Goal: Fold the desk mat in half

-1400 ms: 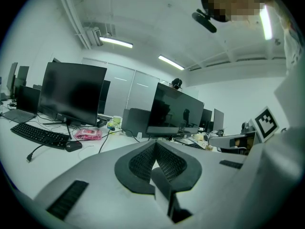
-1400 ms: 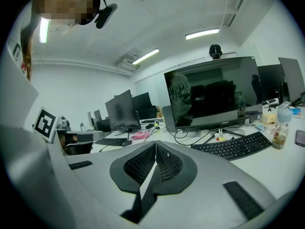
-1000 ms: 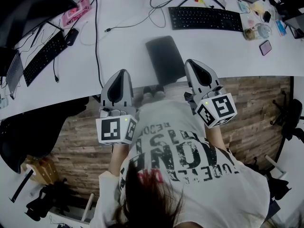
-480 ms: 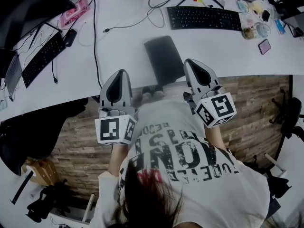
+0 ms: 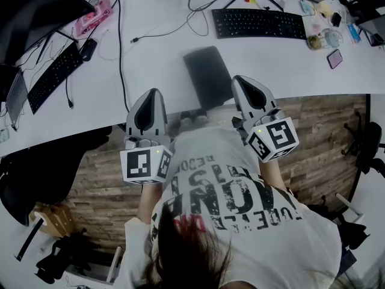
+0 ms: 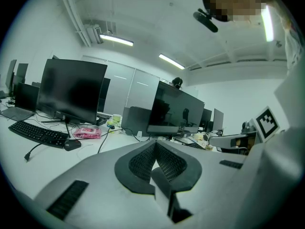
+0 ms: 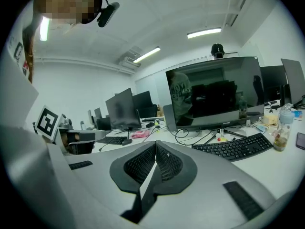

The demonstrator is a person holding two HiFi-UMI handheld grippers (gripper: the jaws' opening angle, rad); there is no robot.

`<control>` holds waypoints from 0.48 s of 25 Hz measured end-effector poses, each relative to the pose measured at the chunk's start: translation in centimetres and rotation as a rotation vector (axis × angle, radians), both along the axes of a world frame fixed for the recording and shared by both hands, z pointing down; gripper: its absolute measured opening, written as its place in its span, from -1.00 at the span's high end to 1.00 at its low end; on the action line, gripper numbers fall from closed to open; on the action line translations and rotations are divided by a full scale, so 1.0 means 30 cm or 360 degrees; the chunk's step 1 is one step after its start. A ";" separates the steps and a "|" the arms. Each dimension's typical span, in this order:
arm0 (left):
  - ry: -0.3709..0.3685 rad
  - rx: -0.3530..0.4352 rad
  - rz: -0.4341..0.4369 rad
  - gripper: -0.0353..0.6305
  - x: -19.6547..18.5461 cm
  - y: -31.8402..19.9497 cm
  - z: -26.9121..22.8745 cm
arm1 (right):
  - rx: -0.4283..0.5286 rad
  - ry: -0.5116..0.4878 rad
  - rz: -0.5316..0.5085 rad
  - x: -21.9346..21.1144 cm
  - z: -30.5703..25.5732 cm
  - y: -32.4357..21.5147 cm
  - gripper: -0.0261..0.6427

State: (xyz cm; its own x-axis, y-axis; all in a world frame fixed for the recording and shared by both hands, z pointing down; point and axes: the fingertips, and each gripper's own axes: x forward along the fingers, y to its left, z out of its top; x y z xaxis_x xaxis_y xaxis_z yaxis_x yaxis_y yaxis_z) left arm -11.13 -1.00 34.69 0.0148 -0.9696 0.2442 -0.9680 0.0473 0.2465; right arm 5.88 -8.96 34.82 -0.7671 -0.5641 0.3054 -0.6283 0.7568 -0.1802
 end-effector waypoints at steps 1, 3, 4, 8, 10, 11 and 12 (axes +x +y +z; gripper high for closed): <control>0.0000 -0.0002 0.0002 0.89 -0.002 -0.001 0.001 | 0.0001 0.0006 0.0000 -0.001 0.001 0.000 0.92; 0.0001 -0.0007 0.0010 0.89 -0.006 -0.005 0.003 | -0.0002 0.0013 0.0007 -0.003 0.003 -0.001 0.92; 0.0002 -0.0009 0.0014 0.89 -0.007 -0.007 0.003 | -0.0003 0.0013 0.0011 -0.003 0.003 -0.001 0.92; 0.0001 -0.0021 0.0030 0.89 -0.012 -0.014 0.009 | -0.0007 0.0013 0.0026 -0.007 0.005 -0.002 0.92; -0.0003 -0.0039 0.0042 0.89 -0.014 -0.019 0.015 | -0.0010 0.0020 0.0033 -0.010 0.006 -0.003 0.92; -0.0007 -0.0050 0.0045 0.89 -0.015 -0.021 0.019 | -0.0011 0.0023 0.0037 -0.011 0.008 -0.003 0.92; -0.0013 -0.0061 0.0047 0.88 -0.017 -0.023 0.024 | -0.0013 0.0023 0.0040 -0.011 0.009 -0.002 0.92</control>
State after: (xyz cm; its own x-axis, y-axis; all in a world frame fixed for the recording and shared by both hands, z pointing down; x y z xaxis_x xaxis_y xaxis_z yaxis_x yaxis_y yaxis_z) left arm -11.65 -1.69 35.42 0.0412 -0.9587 0.2813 -0.9710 0.0279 0.2374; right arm 5.54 -9.03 35.09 -0.7482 -0.5807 0.3209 -0.6497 0.7393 -0.1770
